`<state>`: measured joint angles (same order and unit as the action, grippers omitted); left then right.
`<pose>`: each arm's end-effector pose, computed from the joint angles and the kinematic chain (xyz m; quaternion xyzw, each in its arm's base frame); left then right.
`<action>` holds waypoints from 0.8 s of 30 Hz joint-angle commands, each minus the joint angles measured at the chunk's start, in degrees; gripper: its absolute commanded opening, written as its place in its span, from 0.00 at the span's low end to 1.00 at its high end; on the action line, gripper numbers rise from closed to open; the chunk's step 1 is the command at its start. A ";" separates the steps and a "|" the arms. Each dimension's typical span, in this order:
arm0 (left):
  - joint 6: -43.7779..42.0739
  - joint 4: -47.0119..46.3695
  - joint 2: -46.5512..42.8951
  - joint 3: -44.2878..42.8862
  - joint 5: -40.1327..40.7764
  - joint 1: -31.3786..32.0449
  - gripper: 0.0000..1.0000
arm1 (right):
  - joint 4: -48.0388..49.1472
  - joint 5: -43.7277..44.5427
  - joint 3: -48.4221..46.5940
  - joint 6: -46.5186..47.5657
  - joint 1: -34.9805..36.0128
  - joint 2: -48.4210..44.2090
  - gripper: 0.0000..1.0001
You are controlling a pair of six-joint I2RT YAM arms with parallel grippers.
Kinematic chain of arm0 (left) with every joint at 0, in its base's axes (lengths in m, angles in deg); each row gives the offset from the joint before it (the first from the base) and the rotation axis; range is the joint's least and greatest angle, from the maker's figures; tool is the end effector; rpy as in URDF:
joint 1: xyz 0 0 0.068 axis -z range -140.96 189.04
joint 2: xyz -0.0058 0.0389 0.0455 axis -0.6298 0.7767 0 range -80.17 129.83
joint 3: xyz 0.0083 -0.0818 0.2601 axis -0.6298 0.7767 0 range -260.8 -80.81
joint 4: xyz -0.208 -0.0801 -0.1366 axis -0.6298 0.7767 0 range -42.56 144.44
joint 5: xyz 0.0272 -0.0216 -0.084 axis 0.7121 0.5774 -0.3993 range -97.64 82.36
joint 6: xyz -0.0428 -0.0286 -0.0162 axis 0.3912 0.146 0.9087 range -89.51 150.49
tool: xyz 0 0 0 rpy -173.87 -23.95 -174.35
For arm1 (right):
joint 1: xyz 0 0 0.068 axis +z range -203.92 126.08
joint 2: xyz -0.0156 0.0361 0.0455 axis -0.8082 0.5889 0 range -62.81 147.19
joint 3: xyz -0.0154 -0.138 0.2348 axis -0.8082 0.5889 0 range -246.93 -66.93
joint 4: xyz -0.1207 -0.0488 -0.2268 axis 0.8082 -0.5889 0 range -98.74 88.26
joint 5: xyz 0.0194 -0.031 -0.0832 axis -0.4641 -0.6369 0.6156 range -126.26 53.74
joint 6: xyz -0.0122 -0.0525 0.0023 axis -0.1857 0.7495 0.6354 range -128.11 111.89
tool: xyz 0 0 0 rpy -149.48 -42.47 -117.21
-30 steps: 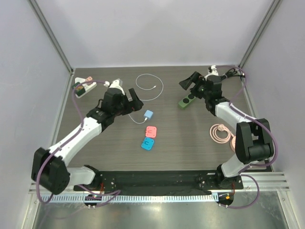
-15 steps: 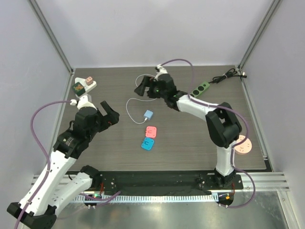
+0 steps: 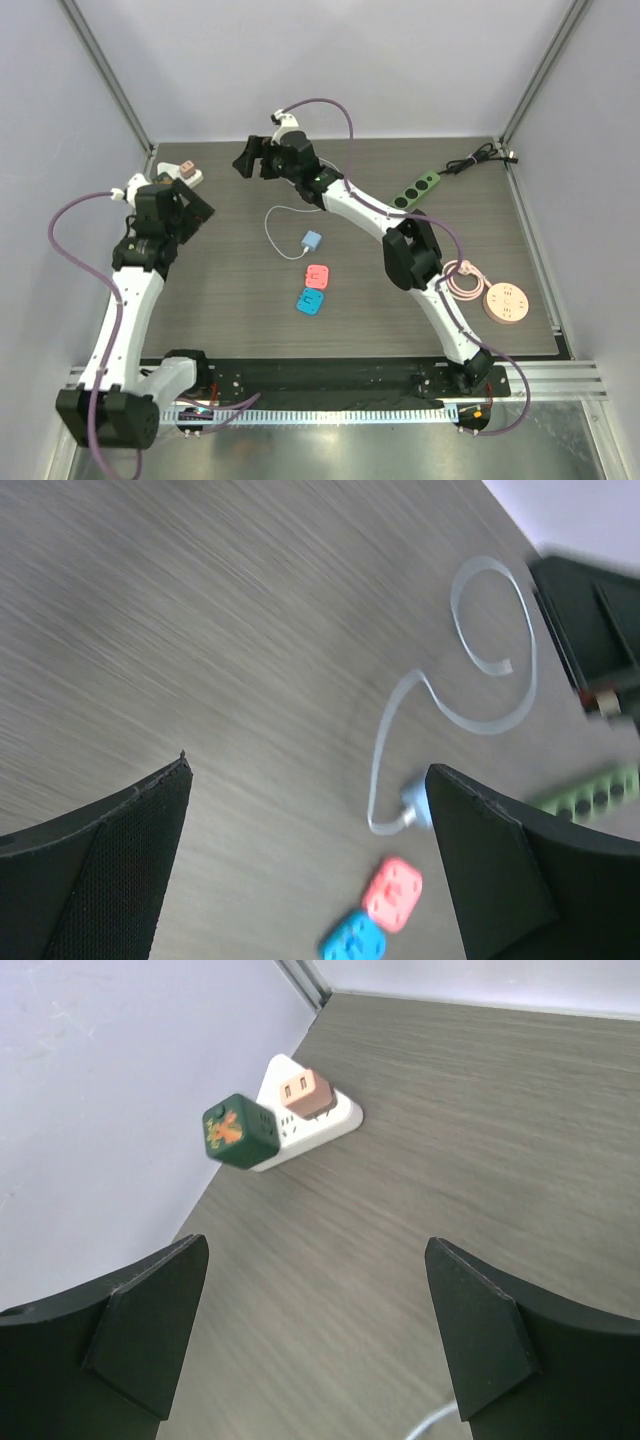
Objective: Pull the plug off the socket
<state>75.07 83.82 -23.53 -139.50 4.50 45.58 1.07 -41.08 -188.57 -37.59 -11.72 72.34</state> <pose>0.2068 -0.0162 0.3413 -0.3332 0.8152 -0.1160 0.4593 0.4180 0.3830 0.2804 -0.1119 0.7615 0.3996 0.4979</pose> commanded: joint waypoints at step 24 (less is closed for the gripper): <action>-8.19 -16.69 50.13 -27.08 1.75 -21.22 1.00 | 3.87 -4.76 -21.80 -1.37 1.49 18.83 0.97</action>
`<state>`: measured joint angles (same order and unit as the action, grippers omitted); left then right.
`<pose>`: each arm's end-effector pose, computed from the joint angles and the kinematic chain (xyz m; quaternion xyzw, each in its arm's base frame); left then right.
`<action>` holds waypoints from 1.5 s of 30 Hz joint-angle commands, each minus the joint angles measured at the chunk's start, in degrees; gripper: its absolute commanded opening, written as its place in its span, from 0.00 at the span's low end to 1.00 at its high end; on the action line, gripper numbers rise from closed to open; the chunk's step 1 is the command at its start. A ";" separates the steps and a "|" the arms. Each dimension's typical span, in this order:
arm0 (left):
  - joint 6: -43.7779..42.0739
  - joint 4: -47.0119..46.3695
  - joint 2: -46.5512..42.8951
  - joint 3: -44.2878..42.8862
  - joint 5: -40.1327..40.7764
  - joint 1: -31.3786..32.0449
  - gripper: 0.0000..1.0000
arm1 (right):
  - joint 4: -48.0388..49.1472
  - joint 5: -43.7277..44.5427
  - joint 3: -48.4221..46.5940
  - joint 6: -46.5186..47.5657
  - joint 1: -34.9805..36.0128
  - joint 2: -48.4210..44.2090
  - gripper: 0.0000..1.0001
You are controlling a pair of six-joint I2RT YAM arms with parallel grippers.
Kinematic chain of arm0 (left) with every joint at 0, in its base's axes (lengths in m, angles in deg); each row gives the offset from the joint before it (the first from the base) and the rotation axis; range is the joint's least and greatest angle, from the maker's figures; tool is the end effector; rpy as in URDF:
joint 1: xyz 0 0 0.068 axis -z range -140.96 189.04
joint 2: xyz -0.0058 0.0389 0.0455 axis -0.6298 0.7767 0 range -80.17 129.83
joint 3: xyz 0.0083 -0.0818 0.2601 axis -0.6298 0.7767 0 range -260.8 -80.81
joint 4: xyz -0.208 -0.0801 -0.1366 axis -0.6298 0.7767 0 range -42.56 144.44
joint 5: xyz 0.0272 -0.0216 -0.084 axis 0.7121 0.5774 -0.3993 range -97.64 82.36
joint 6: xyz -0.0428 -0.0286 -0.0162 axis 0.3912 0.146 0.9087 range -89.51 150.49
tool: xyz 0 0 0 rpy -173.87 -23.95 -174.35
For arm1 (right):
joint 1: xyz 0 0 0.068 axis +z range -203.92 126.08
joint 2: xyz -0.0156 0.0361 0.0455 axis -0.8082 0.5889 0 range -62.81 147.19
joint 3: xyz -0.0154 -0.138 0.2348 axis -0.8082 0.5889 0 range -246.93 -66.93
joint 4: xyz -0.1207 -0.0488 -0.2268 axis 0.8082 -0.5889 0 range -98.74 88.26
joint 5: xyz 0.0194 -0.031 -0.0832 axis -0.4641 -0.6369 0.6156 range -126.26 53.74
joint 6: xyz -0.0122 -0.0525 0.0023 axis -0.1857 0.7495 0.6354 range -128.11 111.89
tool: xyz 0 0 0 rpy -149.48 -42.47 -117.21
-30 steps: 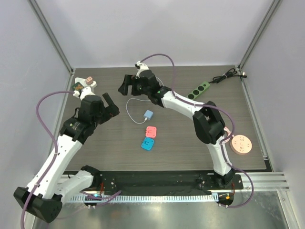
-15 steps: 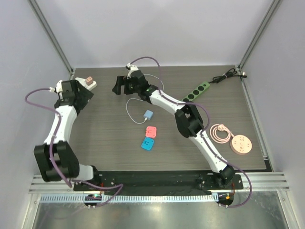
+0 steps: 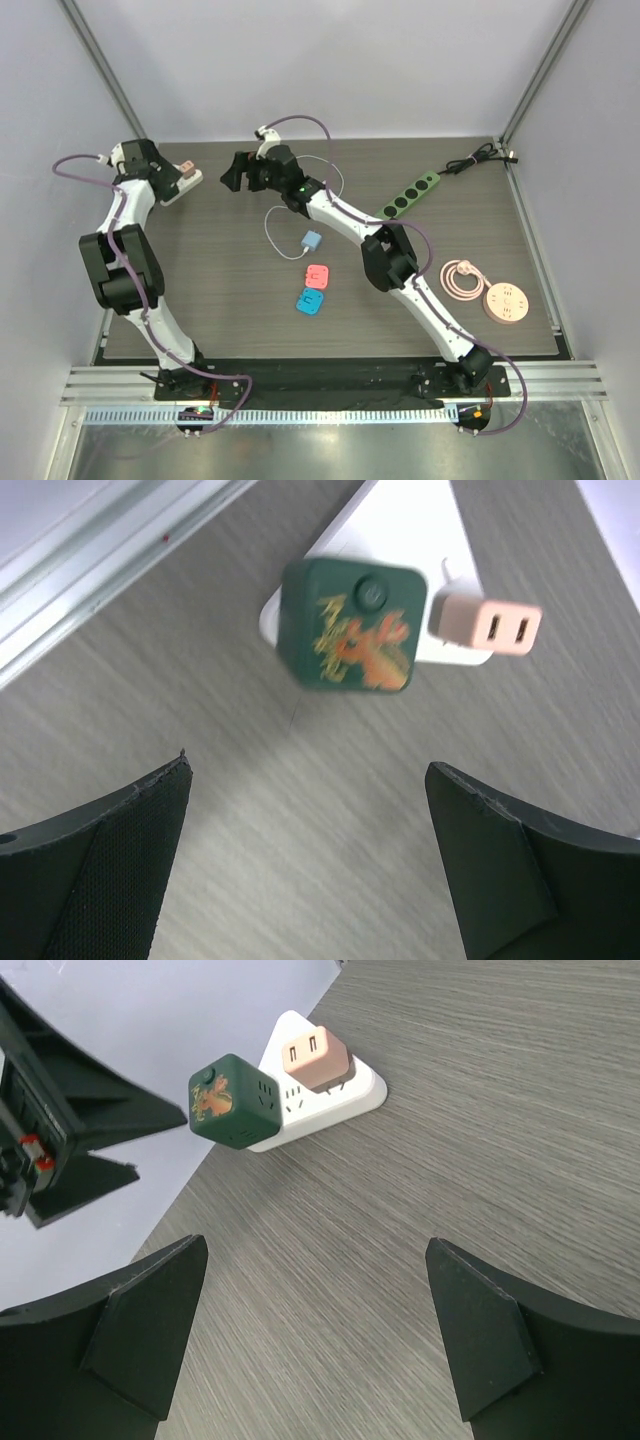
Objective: Pull the plug off the socket
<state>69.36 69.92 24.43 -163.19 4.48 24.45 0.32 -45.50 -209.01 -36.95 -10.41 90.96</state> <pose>0.3981 0.1113 0.2553 -0.4491 0.8014 0.0147 0.3949 0.4432 0.4285 0.2210 -0.1488 0.7486 0.4293 0.4829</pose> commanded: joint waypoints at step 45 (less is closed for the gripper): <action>-3.45 0.20 1.06 3.19 -4.56 0.97 0.00 | 18.94 -11.85 -0.12 -18.62 0.53 6.97 0.95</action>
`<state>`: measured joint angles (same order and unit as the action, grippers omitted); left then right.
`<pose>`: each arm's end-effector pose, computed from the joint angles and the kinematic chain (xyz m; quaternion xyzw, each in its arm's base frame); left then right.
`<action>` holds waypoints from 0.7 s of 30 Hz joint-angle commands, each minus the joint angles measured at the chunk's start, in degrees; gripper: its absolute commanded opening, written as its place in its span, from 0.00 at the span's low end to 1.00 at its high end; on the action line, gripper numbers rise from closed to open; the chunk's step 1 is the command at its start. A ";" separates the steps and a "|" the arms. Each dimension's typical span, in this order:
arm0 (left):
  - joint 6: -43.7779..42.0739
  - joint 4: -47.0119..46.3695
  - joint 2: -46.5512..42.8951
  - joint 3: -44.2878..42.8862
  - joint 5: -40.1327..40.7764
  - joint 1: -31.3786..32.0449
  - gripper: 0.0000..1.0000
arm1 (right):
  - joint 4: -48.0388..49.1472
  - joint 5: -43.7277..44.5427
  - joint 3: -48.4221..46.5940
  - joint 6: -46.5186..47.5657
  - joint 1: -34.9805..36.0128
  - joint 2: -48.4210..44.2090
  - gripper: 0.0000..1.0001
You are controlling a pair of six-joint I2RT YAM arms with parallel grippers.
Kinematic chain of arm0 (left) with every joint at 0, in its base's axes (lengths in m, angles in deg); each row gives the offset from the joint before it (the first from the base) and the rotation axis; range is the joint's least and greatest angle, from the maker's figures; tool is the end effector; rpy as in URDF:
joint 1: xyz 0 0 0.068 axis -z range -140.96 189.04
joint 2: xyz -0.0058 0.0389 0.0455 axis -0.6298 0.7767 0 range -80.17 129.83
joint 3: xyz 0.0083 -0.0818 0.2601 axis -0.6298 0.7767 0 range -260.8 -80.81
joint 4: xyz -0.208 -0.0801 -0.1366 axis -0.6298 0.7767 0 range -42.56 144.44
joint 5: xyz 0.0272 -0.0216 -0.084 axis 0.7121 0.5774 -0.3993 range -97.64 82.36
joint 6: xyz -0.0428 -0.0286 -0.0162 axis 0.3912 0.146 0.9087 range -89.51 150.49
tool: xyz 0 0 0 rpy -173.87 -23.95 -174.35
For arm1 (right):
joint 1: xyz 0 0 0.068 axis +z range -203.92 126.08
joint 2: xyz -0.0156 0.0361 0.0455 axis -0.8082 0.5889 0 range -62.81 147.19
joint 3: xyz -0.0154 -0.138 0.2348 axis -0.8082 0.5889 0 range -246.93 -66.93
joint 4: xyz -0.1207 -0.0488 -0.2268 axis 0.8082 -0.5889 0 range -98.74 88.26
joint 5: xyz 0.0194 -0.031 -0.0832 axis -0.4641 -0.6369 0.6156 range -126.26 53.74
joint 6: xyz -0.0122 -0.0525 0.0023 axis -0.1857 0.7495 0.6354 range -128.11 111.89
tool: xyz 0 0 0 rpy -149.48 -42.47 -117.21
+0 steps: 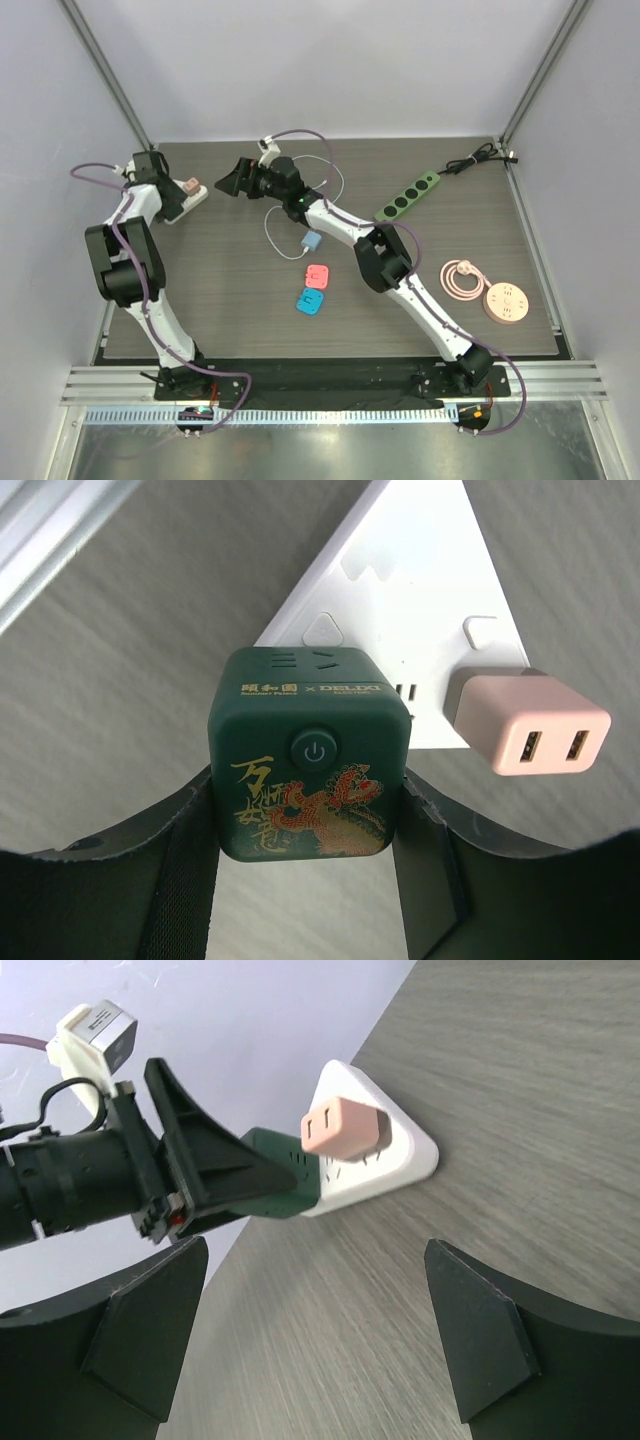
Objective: Pull the plug off the socket
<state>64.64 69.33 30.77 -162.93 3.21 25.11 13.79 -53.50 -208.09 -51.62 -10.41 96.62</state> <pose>0.4127 0.1092 0.2102 -0.4109 0.8433 0.0289 0.3452 0.4471 0.4389 0.1812 -0.1034 0.7156 0.5484 0.4201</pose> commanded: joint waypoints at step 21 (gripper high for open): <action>0.74 1.66 -14.52 10.32 -13.31 2.33 0.00 | 2.58 -4.39 2.04 -13.35 2.46 5.26 0.82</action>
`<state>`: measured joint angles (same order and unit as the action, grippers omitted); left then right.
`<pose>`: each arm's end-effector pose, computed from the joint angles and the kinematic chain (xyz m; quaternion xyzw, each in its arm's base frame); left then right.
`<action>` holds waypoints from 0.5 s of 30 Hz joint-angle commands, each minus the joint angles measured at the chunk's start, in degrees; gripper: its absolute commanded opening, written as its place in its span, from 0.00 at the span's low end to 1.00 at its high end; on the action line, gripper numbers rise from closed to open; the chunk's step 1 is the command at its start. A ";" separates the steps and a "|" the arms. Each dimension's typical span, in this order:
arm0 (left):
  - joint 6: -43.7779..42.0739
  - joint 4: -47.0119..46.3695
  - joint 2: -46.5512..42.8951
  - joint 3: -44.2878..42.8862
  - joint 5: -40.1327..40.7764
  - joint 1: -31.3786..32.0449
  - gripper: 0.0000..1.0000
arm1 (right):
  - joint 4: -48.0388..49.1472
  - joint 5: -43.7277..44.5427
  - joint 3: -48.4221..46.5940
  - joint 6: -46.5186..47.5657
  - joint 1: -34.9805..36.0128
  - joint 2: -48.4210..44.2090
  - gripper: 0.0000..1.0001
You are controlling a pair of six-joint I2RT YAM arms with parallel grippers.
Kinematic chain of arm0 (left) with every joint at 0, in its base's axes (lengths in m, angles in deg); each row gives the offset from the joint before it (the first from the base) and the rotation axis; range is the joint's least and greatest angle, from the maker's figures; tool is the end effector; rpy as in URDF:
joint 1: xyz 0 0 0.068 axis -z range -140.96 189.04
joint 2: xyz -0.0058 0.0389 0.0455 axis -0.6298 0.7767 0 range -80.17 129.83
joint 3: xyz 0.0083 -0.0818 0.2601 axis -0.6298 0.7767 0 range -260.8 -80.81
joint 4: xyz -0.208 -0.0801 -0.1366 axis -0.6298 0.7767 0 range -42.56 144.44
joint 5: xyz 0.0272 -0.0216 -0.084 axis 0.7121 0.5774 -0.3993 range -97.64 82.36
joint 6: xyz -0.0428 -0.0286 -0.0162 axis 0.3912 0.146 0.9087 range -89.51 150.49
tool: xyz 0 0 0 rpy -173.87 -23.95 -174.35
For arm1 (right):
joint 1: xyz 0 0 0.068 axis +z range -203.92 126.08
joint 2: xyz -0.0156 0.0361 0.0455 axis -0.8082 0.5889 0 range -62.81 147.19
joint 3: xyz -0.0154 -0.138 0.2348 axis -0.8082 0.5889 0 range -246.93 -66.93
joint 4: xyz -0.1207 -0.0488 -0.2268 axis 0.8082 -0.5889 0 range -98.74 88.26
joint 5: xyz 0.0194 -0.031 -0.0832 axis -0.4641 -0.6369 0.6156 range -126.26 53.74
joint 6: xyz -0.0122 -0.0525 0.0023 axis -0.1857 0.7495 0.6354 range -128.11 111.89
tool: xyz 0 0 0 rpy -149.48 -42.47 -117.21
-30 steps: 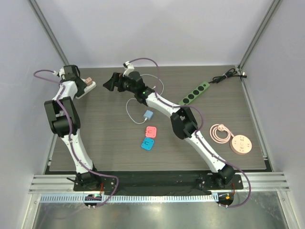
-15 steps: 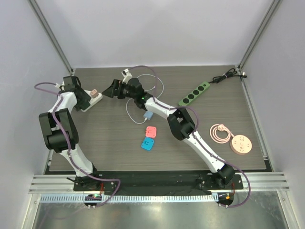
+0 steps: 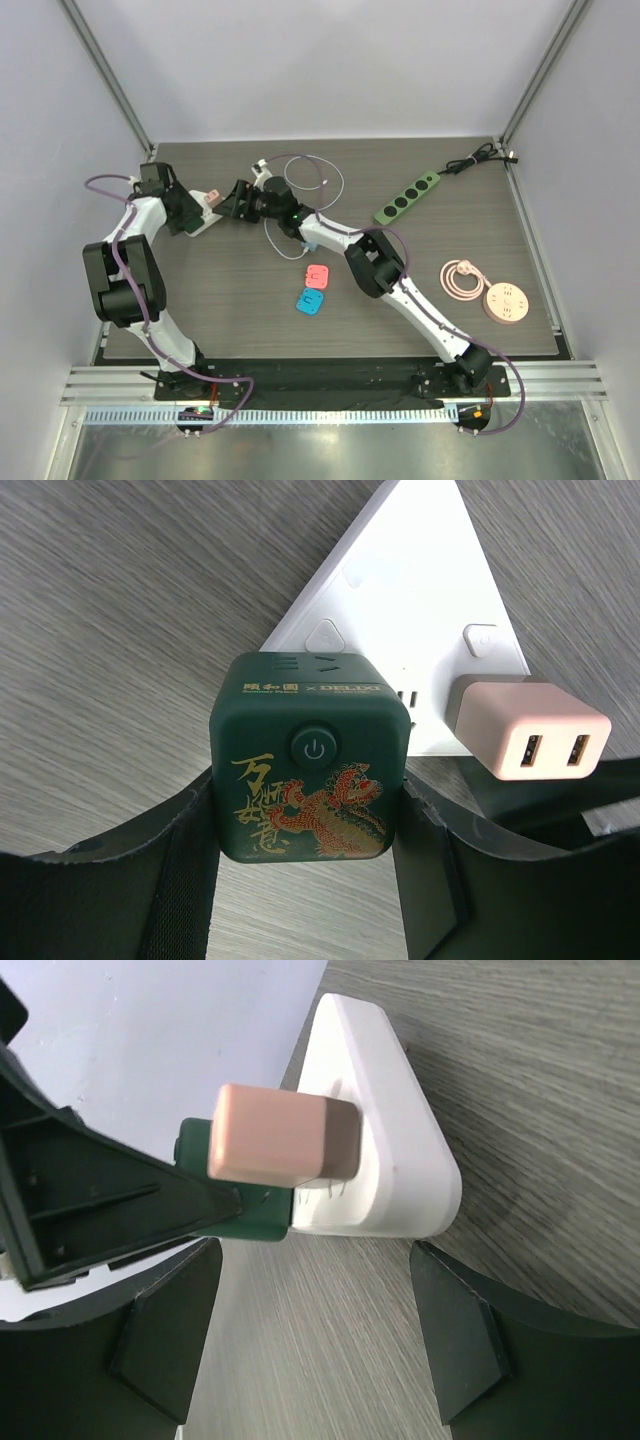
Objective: Pull the plug off the socket
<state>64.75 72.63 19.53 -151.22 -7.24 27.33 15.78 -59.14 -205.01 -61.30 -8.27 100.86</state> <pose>0.3634 0.0755 0.2170 -0.3728 0.8763 -0.0564 0.2998 0.4277 0.4572 0.1210 -0.0811 0.7470 0.5855 0.3043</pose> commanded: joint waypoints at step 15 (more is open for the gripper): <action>0.90 0.21 -4.78 -1.83 -5.59 0.72 0.00 | 1.64 9.16 -7.38 -15.02 0.32 9.29 0.67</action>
<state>65.56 73.50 19.36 -151.22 -9.95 27.47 19.27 -53.50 -211.35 -74.35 -8.27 107.51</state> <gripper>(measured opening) 0.602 0.673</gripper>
